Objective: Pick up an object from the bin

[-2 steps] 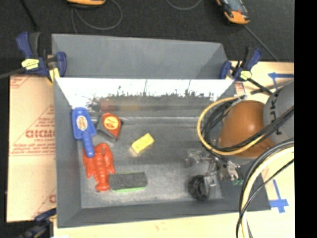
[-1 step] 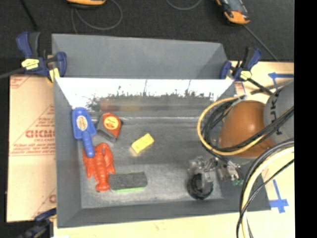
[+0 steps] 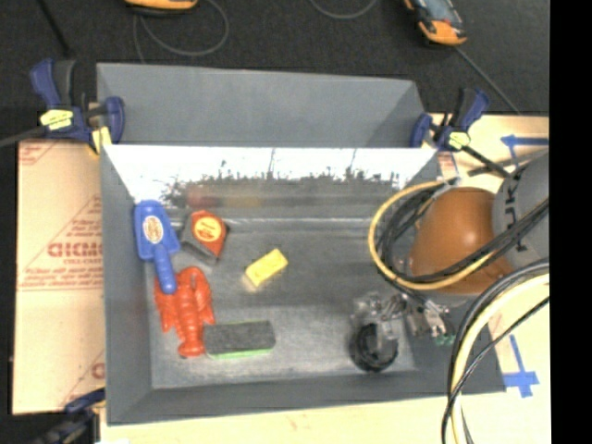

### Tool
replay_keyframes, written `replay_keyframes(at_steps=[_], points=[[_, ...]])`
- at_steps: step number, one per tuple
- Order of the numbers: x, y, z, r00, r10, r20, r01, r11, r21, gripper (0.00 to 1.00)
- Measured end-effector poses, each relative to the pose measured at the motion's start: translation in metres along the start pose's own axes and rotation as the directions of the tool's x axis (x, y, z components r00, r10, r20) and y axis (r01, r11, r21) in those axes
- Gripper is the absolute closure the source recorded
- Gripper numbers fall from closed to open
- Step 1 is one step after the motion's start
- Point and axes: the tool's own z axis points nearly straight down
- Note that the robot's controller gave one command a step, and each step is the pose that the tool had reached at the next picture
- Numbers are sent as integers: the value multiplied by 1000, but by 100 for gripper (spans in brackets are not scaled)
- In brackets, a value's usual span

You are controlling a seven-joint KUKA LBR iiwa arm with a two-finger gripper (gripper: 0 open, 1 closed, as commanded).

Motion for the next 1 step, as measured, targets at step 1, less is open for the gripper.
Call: replay_keyframes(at_steps=[1], points=[[-13, -3, -19, 1000, -4, -10, 4, 1000, -4, 100]])
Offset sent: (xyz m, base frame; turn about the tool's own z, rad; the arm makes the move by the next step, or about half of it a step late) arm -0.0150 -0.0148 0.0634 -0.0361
